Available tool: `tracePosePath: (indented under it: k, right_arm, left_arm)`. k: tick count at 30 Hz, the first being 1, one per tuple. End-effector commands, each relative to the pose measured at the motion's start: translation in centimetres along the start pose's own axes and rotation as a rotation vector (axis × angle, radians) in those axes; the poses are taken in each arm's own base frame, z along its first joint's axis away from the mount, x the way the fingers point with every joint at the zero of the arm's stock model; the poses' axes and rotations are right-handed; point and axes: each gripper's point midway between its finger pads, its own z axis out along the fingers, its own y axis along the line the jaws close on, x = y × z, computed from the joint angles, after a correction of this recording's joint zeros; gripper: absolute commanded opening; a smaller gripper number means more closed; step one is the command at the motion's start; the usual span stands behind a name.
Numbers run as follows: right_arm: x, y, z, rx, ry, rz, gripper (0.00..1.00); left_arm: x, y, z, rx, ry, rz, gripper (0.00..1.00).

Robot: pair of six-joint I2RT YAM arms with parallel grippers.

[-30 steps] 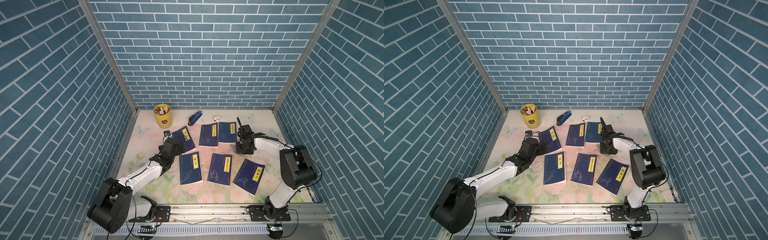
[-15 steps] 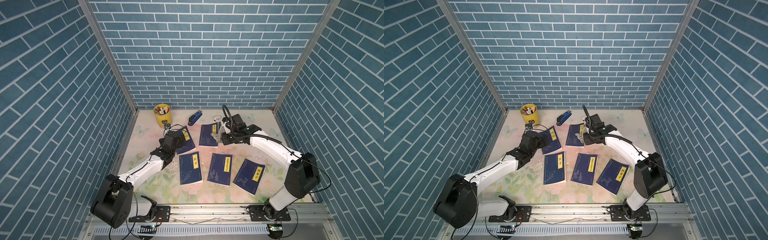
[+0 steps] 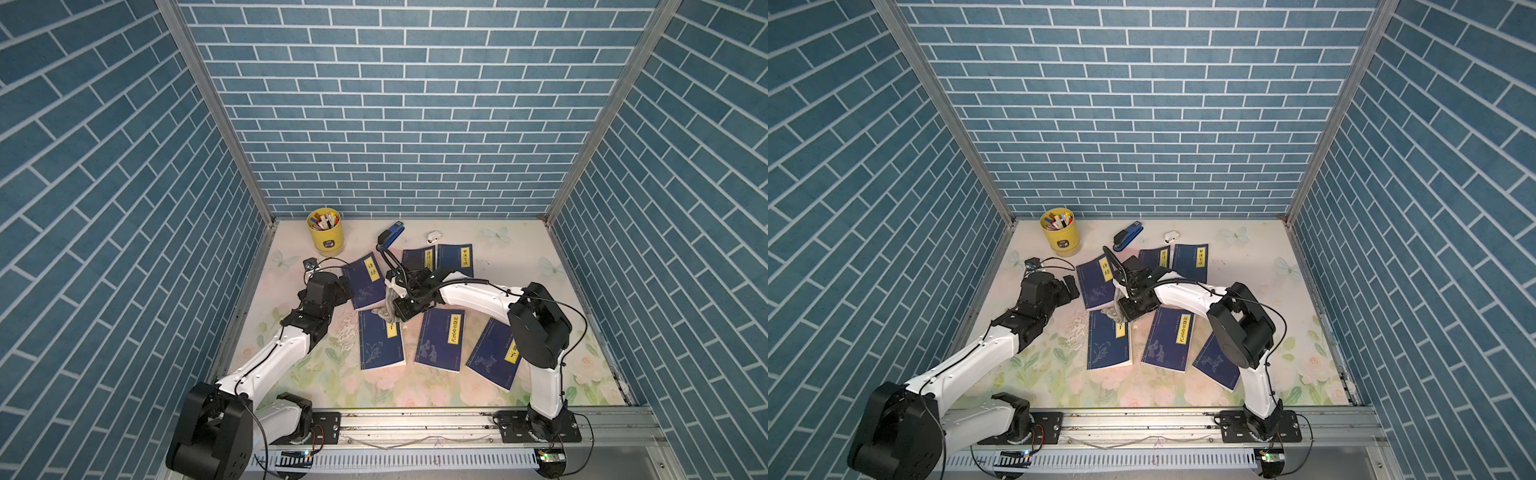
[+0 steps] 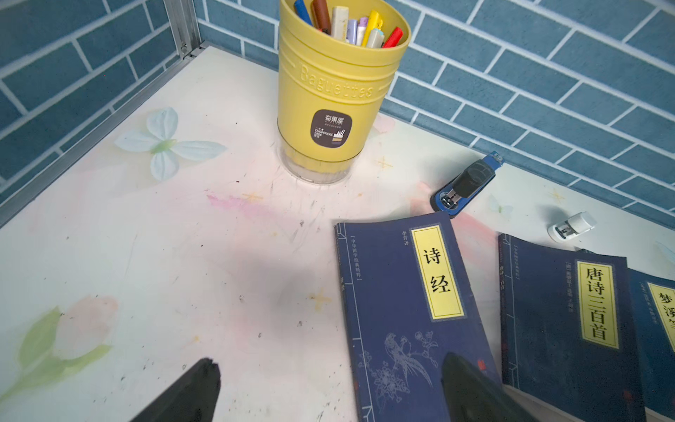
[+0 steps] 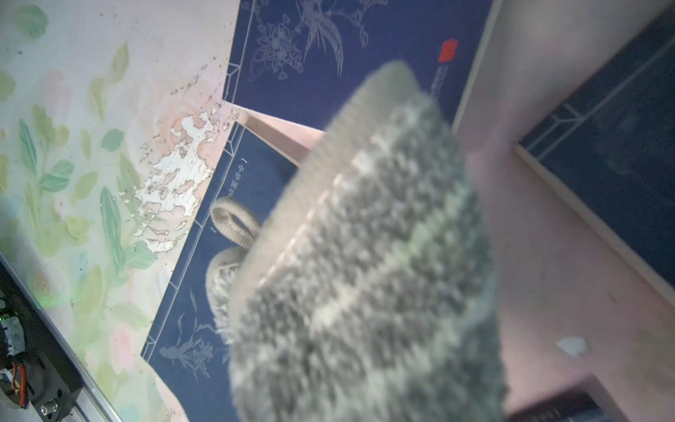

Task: Wipe the cover of the book
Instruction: Wipe the dirt from the cover of the book.

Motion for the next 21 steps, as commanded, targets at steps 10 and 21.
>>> tracePosePath:
  k: [10, 21]
  right_arm:
    - [3.9, 0.6, 3.8, -0.023, 0.103, -0.039, 0.00]
    - [11.9, 3.3, 4.0, 0.016, 0.232, -0.106, 0.00]
  left_arm:
    - [0.7, 0.0, 0.2, 0.032, 0.011, -0.026, 1.00]
    - [1.4, -0.2, 0.8, 0.057, 0.008, -0.050, 1.00]
